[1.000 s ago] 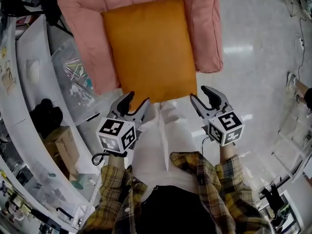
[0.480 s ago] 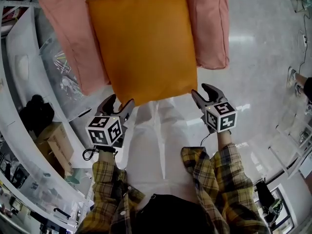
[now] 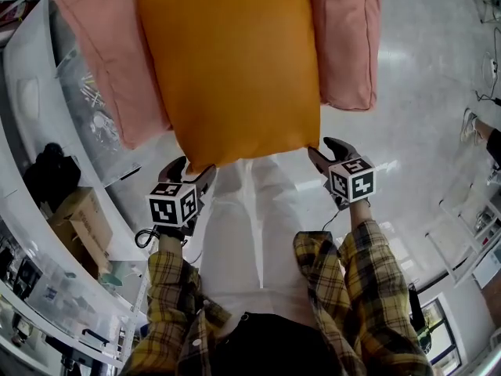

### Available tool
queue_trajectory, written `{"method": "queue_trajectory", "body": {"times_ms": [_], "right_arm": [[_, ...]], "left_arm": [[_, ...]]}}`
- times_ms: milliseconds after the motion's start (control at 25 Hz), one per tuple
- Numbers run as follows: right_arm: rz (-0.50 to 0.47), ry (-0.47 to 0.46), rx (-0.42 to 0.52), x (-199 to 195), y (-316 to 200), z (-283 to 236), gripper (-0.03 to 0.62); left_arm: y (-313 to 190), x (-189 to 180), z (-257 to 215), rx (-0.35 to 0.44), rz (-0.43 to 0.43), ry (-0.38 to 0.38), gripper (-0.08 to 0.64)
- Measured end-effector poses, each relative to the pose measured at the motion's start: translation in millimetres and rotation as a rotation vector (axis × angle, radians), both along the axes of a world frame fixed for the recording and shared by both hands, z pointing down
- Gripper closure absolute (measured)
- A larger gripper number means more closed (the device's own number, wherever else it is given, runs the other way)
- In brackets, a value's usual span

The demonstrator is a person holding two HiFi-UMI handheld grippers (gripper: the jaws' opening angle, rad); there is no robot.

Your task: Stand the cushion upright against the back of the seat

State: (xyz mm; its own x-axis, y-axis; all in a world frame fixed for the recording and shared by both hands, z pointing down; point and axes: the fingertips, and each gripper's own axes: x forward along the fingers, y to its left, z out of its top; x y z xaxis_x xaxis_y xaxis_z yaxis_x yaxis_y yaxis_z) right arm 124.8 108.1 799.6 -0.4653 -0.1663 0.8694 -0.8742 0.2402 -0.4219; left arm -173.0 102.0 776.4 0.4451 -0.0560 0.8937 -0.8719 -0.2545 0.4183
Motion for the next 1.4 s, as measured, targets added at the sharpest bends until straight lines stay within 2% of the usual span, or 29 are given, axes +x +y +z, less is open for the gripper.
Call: {"method": "queue_trajectory", "body": {"times_ms": [160,320,440,520,760,960,1400], "right_arm": [[-0.019,-0.008,-0.018,-1.7,-1.0,13.9,0.383],[-0.027,0.002,0.005,-6.3,-4.8,17.2,0.385],[-0.042,-0.006,0.016,-12.5,-6.0,17.1,0.394],[-0.054,-0.008,0.027,-15.9,-6.5,15.0,0.431],[-0.093,0.014,0.068,-22.8,-11.1,7.1,0.503],[-0.113,0.020,0.086,-28.0,-12.1,-9.4,0.528],[-0.066,0.008,0.123,-27.0,-18.4,-74.0,0.543]], "left_arm": [[2.9,5.1,14.9,-0.031,0.037,-0.015,0.215],[1.9,5.2,19.2,-0.053,0.040,0.003,0.219],[1.5,7.0,18.8,-0.068,0.049,0.019,0.261],[1.4,9.4,16.3,-0.068,0.060,0.019,0.303],[-2.6,13.3,8.1,-0.034,0.067,-0.004,0.394],[-6.0,13.7,-4.8,-0.008,0.046,-0.025,0.446],[-15.2,15.6,-61.9,0.044,-0.024,-0.007,0.469]]}}
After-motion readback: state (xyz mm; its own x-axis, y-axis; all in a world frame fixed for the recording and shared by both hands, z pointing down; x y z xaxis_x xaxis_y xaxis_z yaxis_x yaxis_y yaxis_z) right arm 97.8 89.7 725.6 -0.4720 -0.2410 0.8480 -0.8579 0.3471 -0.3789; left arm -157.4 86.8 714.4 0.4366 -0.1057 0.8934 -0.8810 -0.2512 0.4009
